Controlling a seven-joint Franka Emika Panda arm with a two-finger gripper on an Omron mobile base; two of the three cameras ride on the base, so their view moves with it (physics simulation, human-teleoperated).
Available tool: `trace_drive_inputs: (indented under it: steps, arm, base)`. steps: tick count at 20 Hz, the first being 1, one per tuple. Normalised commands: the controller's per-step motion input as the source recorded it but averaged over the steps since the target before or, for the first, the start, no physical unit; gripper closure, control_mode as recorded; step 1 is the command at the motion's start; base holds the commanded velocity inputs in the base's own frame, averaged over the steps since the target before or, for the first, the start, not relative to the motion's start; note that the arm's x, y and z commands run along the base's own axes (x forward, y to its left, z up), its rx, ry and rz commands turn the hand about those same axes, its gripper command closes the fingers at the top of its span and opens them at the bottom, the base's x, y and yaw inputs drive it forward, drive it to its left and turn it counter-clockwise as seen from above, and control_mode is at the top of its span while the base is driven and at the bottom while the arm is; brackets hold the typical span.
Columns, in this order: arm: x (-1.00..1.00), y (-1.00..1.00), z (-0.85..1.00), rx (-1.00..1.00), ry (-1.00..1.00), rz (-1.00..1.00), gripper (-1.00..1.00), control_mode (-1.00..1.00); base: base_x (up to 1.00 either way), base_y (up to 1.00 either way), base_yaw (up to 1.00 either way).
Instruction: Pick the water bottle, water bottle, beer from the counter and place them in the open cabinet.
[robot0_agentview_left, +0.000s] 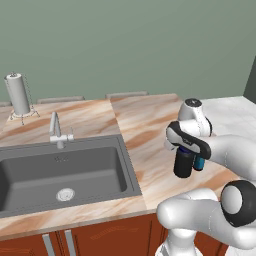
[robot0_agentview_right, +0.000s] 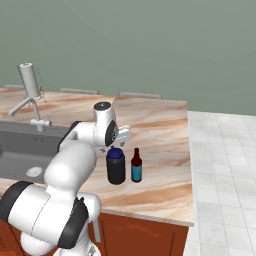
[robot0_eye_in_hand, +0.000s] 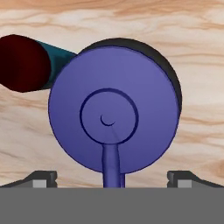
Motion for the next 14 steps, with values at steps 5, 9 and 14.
trace_drive_inputs:
  steps: [5, 9, 14]
  arm:
    - [0.1, 0.0, -0.09, 0.0, 0.0, 0.0, -1.0, -1.0]
    - [0.01, 0.0, -0.05, 0.0, 0.0, 0.0, 1.0, -1.0]
    - [0.0, 0.0, -0.01, 0.0, 0.0, 0.0, 1.0, -1.0]
  base:
    - [0.0, 0.0, 0.0]
    - [0.0, 0.0, 0.0]
    - [0.0, 0.0, 0.0]
